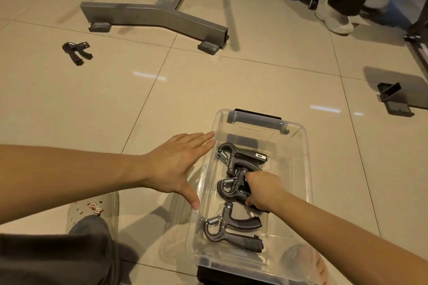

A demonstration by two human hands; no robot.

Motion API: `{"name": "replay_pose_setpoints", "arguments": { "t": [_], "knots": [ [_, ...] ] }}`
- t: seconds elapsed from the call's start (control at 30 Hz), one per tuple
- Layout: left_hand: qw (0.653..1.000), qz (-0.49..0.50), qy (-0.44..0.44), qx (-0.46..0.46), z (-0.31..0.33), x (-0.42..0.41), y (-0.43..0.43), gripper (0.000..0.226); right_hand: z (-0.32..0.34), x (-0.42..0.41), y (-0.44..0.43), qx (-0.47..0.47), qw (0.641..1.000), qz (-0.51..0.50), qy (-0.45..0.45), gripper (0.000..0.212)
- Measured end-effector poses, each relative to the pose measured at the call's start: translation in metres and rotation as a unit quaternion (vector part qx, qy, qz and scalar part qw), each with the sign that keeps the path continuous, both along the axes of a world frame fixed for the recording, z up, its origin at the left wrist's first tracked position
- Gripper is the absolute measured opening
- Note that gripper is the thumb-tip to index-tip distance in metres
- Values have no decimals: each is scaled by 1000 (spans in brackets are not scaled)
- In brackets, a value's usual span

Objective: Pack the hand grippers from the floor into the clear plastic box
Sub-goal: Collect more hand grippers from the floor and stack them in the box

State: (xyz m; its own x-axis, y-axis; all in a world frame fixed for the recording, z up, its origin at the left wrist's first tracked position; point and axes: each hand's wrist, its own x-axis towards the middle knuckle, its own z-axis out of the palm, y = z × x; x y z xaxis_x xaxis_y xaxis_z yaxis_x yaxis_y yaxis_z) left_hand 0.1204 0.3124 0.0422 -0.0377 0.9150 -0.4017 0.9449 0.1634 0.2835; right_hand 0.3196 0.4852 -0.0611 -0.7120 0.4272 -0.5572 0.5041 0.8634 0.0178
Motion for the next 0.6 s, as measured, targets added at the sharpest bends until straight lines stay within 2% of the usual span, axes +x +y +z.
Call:
{"name": "replay_pose_setpoints", "arguments": {
  "t": [0.37, 0.5, 0.6],
  "knots": [
    [1000, 25, 0, 15, 2, 5, -10, 140, 4, -1, 0, -12, 1000, -11, 20, 45],
    [998, 49, -24, 29, 4, 9, -26, 130, 26, -6, 1, -39, 992, -54, 109, 41],
    [997, 65, -29, 35, 13, 4, -34, 124, 55, -15, -2, -105, 968, -120, 192, 42]
  ]
}}
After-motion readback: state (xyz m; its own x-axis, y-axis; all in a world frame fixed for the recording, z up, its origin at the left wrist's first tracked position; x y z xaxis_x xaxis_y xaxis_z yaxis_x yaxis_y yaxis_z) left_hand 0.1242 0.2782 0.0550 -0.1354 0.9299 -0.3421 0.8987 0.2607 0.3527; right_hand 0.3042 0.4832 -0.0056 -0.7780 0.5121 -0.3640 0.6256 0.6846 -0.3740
